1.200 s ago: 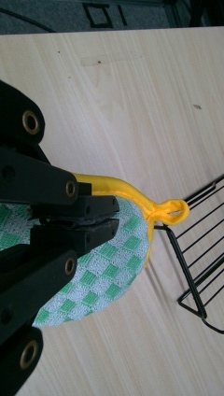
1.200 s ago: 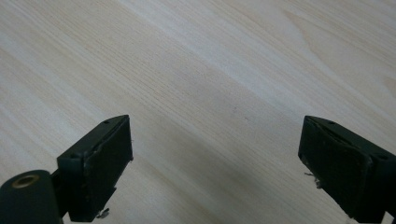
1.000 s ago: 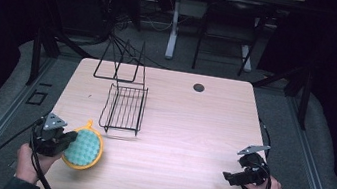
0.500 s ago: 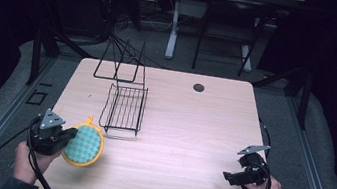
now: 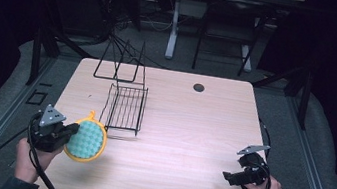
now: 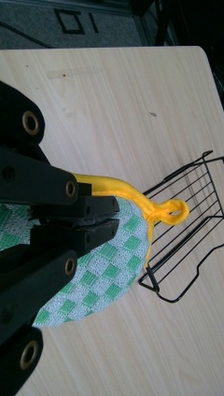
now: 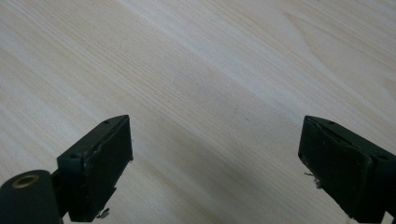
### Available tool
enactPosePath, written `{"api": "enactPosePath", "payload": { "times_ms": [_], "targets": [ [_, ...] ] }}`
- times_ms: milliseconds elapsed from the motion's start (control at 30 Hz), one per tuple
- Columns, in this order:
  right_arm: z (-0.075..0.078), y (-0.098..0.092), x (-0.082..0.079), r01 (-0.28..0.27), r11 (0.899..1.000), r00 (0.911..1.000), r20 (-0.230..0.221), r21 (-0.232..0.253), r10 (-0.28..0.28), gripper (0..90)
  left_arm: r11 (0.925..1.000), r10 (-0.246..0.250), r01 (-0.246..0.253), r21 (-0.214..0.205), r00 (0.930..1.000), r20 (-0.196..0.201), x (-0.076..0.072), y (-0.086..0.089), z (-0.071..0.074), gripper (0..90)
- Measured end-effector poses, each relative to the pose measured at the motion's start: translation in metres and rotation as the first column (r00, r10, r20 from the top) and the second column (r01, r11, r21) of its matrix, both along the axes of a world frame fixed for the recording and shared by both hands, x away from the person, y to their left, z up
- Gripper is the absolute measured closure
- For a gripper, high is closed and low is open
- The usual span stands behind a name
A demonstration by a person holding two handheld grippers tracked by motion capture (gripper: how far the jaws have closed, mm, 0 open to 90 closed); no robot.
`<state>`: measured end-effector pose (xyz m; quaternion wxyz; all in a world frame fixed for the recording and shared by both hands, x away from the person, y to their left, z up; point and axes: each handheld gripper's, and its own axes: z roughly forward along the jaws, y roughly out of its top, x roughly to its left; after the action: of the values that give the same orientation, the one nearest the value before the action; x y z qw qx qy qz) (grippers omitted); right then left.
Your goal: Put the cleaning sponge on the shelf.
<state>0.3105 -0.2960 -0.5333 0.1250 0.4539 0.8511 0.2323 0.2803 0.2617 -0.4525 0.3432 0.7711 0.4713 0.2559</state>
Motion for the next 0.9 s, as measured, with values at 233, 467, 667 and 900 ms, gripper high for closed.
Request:
{"api": "enactPosePath", "payload": {
  "times_ms": [233,467,667,900],
  "targets": [
    [0.001,0.001,0.0,-0.005,1.0,1.0,-0.003,0.001,0.005,9.6,0.9998,-0.009,0.01,-0.016,0.9999,0.013,0.006,-0.005,0.004,87.6],
    [-0.001,0.001,0.001,-0.008,1.0,0.9999,-0.008,-0.001,0.008,9.6,0.9997,-0.005,0.006,-0.024,0.9996,0.027,0.014,-0.007,0.007,87.7],
    [0.0,0.001,0.0,-0.002,1.0,1.0,-0.001,0.004,0.002,9.6,0.9993,0.0,0.001,-0.037,0.9994,0.034,0.024,-0.009,0.006,87.7],
    [0.0,0.001,0.001,-0.008,1.0,1.0,-0.006,0.002,0.008,9.7,0.9989,0.005,-0.003,-0.048,0.9986,0.052,0.038,-0.012,0.006,87.6]
  ]
}}
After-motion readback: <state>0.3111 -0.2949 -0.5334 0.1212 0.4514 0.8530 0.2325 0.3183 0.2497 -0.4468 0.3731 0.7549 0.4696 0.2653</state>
